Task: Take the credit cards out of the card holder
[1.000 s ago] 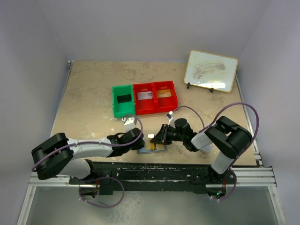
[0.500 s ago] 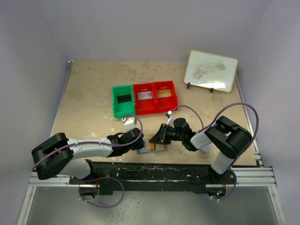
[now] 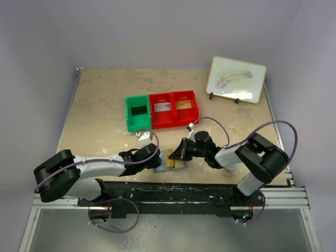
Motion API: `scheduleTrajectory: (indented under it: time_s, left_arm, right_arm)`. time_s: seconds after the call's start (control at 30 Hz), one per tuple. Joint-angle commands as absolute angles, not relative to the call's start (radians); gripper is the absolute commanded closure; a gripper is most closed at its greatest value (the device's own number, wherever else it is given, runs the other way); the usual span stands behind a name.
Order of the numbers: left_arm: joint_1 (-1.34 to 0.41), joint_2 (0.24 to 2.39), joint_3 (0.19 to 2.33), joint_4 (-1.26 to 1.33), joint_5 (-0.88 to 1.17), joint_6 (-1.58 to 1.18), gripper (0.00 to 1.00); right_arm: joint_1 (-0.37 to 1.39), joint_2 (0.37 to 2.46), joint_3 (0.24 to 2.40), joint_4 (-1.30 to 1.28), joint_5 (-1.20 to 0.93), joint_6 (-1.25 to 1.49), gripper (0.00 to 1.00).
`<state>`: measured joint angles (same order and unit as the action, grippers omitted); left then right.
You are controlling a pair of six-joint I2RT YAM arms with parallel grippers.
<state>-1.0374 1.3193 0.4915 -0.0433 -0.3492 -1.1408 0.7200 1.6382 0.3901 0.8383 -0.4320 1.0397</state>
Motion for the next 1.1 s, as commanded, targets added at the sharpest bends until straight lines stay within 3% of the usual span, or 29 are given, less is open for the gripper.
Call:
scheduleTrajectory:
  time_s: [0.0, 0.43, 0.83, 1.07]
  left_arm:
    - [-1.042, 1.308, 0.472, -0.079, -0.345, -1.132, 0.92]
    - [-1.042, 1.285, 0.487, -0.069, -0.347, -1.136, 0.90]
    - [-1.043, 1.248, 0.494, 0.064, -0.252, -1.114, 0.78]
    - [-1.043, 1.261, 0.550, 0.145, -0.210, -1.070, 0.71]
  right_arm:
    - [0.723, 1.545, 0.402, 0.713, -0.361, 1.002, 1.00]
    - [0.721, 1.330, 0.466, 0.380, -0.216, 0.904, 1.00]
    - [0.723, 1.482, 0.491, 0.499, -0.298, 0.889, 1.00]
    - [0.723, 1.456, 0.501, 0.462, -0.269, 0.879, 1.00]
